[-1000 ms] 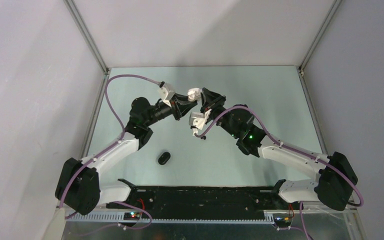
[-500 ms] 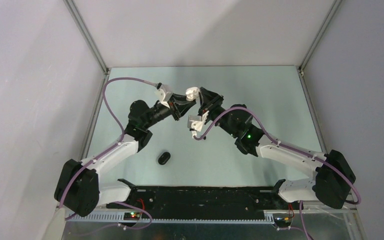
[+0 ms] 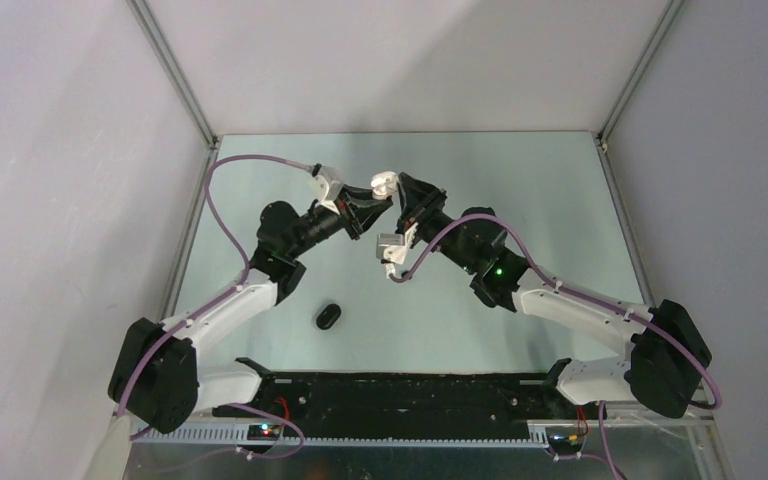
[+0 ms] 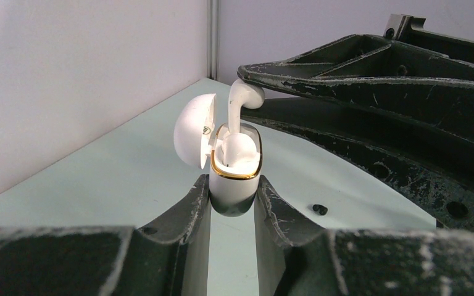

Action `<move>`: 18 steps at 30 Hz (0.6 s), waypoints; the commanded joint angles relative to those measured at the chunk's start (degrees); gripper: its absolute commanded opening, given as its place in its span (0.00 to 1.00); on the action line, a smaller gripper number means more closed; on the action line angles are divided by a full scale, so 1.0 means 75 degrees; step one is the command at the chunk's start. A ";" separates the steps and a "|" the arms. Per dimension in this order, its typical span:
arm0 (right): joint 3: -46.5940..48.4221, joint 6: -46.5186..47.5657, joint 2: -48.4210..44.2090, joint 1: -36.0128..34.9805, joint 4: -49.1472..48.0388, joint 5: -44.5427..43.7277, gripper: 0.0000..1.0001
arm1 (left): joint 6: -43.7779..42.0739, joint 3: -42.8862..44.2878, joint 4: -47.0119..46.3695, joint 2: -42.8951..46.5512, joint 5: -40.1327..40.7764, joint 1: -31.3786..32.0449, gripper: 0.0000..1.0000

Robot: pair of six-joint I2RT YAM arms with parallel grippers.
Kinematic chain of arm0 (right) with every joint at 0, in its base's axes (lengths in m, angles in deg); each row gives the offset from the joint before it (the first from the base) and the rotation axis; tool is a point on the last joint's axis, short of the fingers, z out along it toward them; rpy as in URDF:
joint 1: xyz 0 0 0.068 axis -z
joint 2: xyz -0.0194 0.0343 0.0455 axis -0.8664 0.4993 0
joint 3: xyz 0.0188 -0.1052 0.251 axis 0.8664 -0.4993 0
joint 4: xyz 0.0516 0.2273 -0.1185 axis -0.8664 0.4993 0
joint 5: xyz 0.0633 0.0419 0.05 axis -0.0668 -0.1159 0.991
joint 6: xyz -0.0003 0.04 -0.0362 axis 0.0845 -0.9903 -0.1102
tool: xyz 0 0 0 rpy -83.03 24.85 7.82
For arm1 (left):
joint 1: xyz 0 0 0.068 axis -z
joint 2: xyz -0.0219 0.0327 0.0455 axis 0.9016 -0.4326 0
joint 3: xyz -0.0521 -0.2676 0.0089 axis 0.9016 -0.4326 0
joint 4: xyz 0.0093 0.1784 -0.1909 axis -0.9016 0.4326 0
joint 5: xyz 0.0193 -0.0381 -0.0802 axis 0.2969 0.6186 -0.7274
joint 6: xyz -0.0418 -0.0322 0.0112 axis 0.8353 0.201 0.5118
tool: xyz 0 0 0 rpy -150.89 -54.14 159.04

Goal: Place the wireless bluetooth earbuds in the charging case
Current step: Place the earbud in the charging case.

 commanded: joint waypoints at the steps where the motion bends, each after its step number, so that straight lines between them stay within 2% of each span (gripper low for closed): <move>1: 0.0131 0.0276 -0.0091 -0.0058 -0.0139 0.0568 0.10 | -0.0049 0.0086 -0.0523 0.0101 0.0386 0.0027 0.00; 6: 0.0134 0.0443 -0.0136 -0.0010 0.0021 0.0781 0.15 | -0.0347 0.0070 -0.0523 0.0036 0.0379 0.0078 0.00; 10: 0.0134 0.0643 -0.0235 0.0033 0.0404 0.0910 0.28 | -0.0693 0.0084 -0.0523 -0.0010 0.0398 0.0121 0.00; 18: 0.0226 0.0739 -0.0534 0.0102 0.1166 0.1123 0.45 | -0.1258 0.0080 -0.0520 -0.0109 0.0214 0.0206 0.00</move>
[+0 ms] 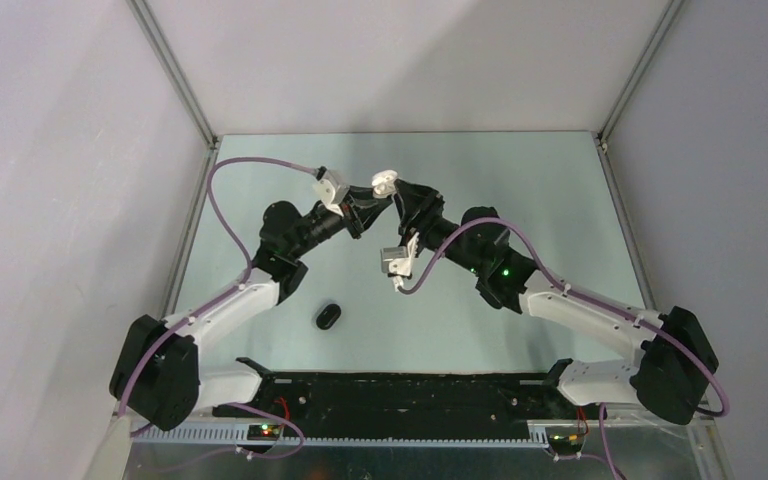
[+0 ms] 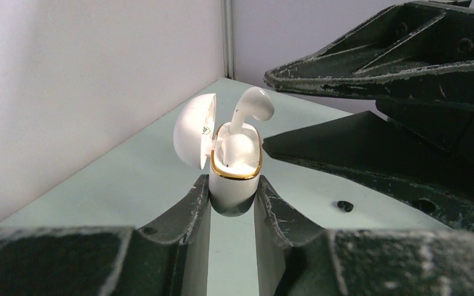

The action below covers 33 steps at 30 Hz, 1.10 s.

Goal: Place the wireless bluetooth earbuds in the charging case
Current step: Place the earbud in the charging case.

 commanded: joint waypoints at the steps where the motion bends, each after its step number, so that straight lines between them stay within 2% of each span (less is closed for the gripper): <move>1: 0.0248 0.0193 -0.0286 0.0041 0.0447 0.0287 0.46 | -0.0608 0.0071 -0.0507 -0.0009 -0.0015 0.0139 0.00; 7: 0.0735 -0.0753 -0.0666 0.0052 0.1659 0.0419 0.59 | -0.0876 -0.0072 -0.0509 0.0044 -0.0225 0.0156 0.00; 9: 0.0901 -0.1287 -0.0945 0.0087 0.2077 0.0609 0.67 | -0.0945 -0.0123 -0.0509 0.0072 -0.0295 0.0144 0.00; 11: 0.0994 -0.1727 -0.1236 0.0100 0.2367 0.0802 0.82 | -0.0940 -0.0154 -0.0509 0.0081 -0.0394 0.0102 0.00; 15: 0.1394 -0.2664 -0.1596 0.0080 0.3074 0.0766 0.91 | -0.0793 -0.0130 -0.0401 0.0062 -0.0759 -0.0057 0.00; 18: 0.2439 -0.4240 -0.1410 0.0270 0.4212 0.0624 0.93 | -0.0577 -0.0085 -0.0323 0.0046 -0.1192 -0.0278 0.00; 19: 0.2850 -0.4705 -0.1089 0.0373 0.5312 0.0741 0.93 | -0.0558 -0.0066 -0.0260 0.0046 -0.1441 -0.0395 0.00; 20: 0.3685 -0.5652 -0.0889 0.0667 0.5884 0.0866 0.92 | -0.0512 -0.0049 -0.0232 0.0034 -0.1566 -0.0529 0.00; 21: 0.4170 -0.6085 -0.0352 0.0853 0.7195 0.1328 0.91 | -0.0479 -0.0013 -0.0202 0.0028 -0.1857 -0.0597 0.00; 22: 0.5105 -0.6861 -0.0034 0.1274 0.7892 0.1658 0.91 | -0.0440 -0.0005 -0.0186 0.0015 -0.1985 -0.0747 0.00; 23: 0.6042 -0.7187 0.0574 0.1496 0.9071 0.2514 0.88 | -0.0443 0.0007 -0.0161 0.0008 -0.2275 -0.0823 0.00; 24: 0.6468 -0.7696 0.0886 0.1936 0.9615 0.3282 0.85 | -0.0480 0.0022 -0.0142 0.0003 -0.2564 -0.0938 0.00; 26: 0.7395 -0.8030 0.1670 0.2368 1.0767 0.4147 0.82 | -0.0500 0.0066 -0.0069 -0.0001 -0.2962 -0.1101 0.00; 28: 0.7942 -0.7678 0.2368 0.2560 1.1835 0.4767 0.78 | -0.0492 0.0112 0.0045 -0.0010 -0.3301 -0.1221 0.00; 33: 0.8129 -0.7394 0.2843 0.2595 1.1889 0.5054 0.78 | -0.0546 0.0229 0.0292 0.0024 -0.3806 -0.1367 0.00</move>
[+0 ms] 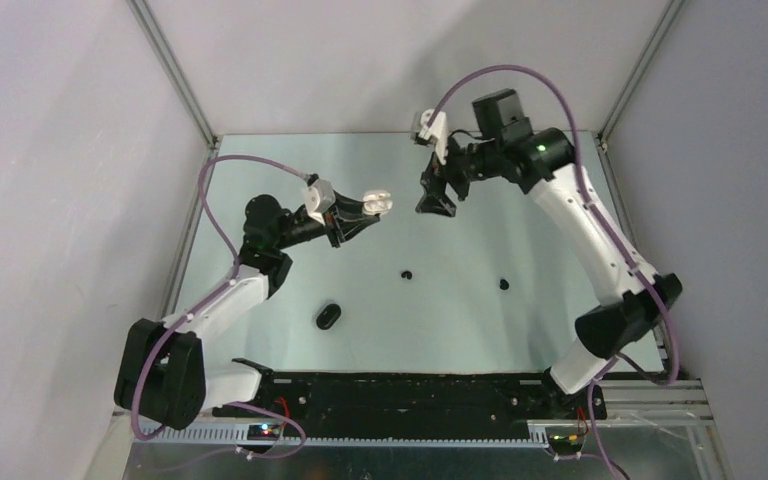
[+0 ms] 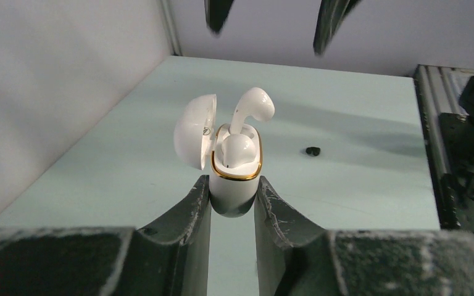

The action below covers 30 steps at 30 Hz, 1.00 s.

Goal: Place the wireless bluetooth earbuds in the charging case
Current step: Place the earbud in the charging case.

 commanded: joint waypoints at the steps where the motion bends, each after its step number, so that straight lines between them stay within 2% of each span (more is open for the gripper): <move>1: 0.0252 -0.0285 0.0284 -0.0047 0.1234 0.1102 0.78 | -0.0048 0.0410 0.0144 0.0041 -0.0848 -0.0114 0.00; 7: 0.0670 -0.0673 0.0672 -0.0119 0.0858 0.1398 0.77 | -0.0147 0.0513 0.0431 0.0019 -0.0913 -0.0115 0.00; 15: 0.0577 -0.0873 0.0983 -0.0448 0.0664 0.1124 0.76 | -0.0179 0.0556 0.0503 0.0053 -0.0978 -0.0124 0.00; 24: 0.1001 -0.1287 0.1492 -0.0463 0.0260 0.0888 0.67 | -0.0569 0.0571 0.0593 0.0103 -0.1024 -0.0114 0.00; 30: 0.1064 -0.1268 0.1630 -0.0432 0.0225 0.0811 0.65 | -0.0650 0.0593 0.0630 0.0070 -0.1078 -0.0094 0.00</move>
